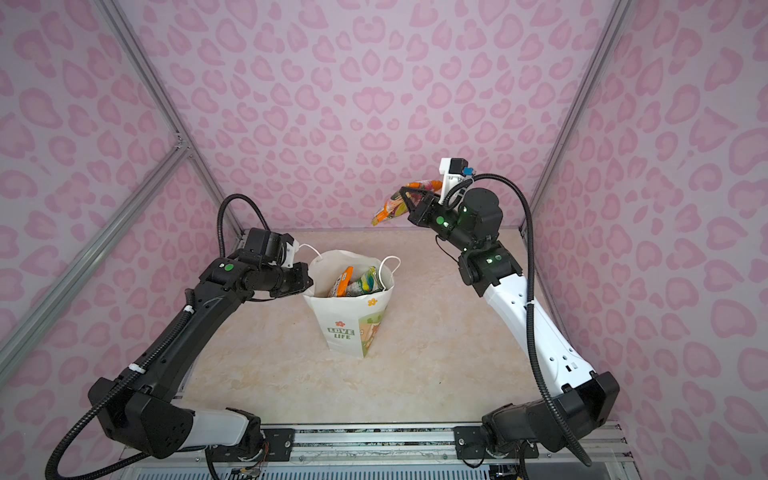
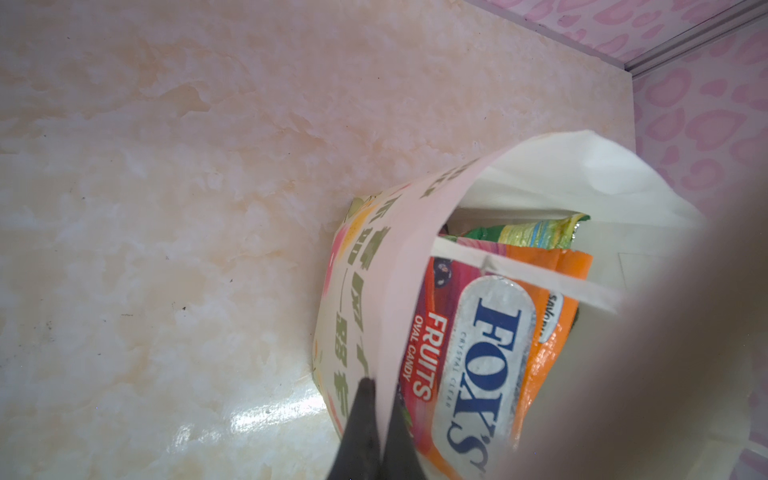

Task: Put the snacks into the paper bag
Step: 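Lift the orange packet with the right gripper and carry it over the bag, then lower the orange packet into the bag with the right gripper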

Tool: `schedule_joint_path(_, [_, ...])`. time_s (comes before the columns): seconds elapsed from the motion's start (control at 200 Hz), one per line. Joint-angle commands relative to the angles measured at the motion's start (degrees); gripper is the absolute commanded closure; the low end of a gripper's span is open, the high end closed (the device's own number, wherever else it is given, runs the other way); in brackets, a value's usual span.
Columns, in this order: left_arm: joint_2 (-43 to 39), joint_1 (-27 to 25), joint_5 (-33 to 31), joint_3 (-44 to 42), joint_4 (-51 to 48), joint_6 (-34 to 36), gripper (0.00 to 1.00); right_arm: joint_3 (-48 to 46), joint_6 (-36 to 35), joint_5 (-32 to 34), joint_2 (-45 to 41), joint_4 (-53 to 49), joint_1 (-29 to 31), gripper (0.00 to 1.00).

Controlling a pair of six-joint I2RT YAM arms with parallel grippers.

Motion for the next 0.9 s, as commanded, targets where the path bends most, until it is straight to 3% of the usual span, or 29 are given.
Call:
schedule_joint_path(0.0, [-0.3, 0.0, 1.0, -0.1, 2.0, 0.3, 0.96, 3.1, -4.8, 1.8, 0.8, -4.2, 4.3, 1.00])
schedule_joint_path(0.2, [-0.1, 0.0, 1.0, -0.1, 2.0, 0.3, 0.96, 7.1, -7.2, 1.8, 3.9, -8.0, 11.3, 1.00])
schedule_joint_path(0.45, [0.2, 0.0, 0.9, 0.0, 1.9, 0.4, 0.96, 4.1, -8.4, 4.0, 4.7, -9.2, 16.8, 1.00])
schedule_joint_path(0.895, [0.6, 0.0, 1.1, -0.1, 1.9, 0.2, 0.96, -4.4, -7.1, 8.2, 0.0, -12.0, 19.6, 1.00])
